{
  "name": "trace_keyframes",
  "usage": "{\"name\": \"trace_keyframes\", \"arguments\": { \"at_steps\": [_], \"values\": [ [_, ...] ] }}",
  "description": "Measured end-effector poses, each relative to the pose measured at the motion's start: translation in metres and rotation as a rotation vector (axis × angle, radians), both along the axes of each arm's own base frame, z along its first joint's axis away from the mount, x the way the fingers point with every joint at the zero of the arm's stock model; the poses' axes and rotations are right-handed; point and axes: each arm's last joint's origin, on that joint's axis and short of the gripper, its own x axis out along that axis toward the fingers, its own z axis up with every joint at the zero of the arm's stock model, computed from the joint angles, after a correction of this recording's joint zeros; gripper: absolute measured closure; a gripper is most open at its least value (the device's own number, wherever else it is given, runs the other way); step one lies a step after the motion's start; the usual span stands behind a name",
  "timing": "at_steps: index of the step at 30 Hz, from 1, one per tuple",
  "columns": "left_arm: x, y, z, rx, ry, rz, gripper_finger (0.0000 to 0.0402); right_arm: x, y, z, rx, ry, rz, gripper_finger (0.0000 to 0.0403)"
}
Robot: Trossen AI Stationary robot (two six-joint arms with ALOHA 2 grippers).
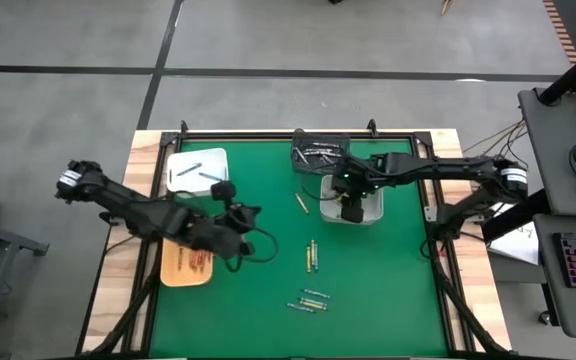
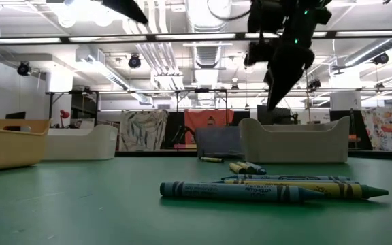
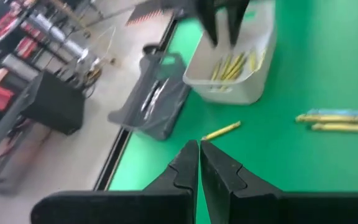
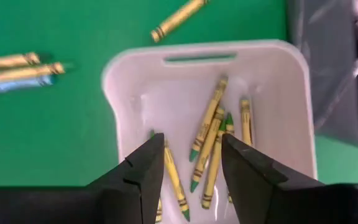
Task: Sort crayons
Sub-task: Put the green crayon into the gray bin
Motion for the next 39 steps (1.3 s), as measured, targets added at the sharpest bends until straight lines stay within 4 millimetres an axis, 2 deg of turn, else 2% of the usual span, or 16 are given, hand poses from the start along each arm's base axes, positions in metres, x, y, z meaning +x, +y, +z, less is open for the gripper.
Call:
{"name": "trace_keyframes", "arguments": {
  "at_steps": [4, 7, 11, 14, 18, 25, 29, 35, 39],
  "values": [
    [0.02, 0.015, -0.02, -0.01, 0.107, 0.007, 0.0402, -0.008, 0.005, 0.019, -0.022, -0.089, 0.012, 0.0263],
    [0.037, 0.027, -0.033, -0.057, 0.184, -0.061, 0.0402, -0.014, 0.007, 0.035, -0.05, -0.182, 0.03, 0.0269],
    [0.058, 0.038, -0.051, -0.065, 0.286, -0.242, 0.0402, -0.017, 0.008, 0.053, -0.113, -0.338, 0.07, 0.0275],
    [0.074, 0.046, -0.066, -0.054, 0.34, -0.406, 0.0402, -0.018, 0.009, 0.058, -0.141, -0.455, 0.112, 0.0278],
    [0.091, 0.063, -0.086, -0.089, 0.373, -0.537, 0.0401, -0.019, 0.011, 0.058, -0.137, -0.564, 0.152, 0.0277],
    [0.105, 0.09, -0.117, -0.091, 0.437, -0.547, 0.0401, -0.021, 0.012, 0.05, -0.134, -0.566, 0.148, 0.0274],
    [0.112, 0.107, -0.126, -0.091, 0.417, -0.589, 0.0401, -0.021, 0.012, 0.05, -0.134, -0.567, 0.148, 0.028],
    [0.12, 0.141, -0.128, -0.063, 0.325, -0.547, 0.0401, -0.021, 0.012, 0.05, -0.135, -0.568, 0.148, 0.0281],
    [0.123, 0.155, -0.137, -0.092, 0.301, -0.561, 0.0401, -0.021, 0.012, 0.05, -0.123, -0.571, 0.135, 0.0275]
  ]
}}
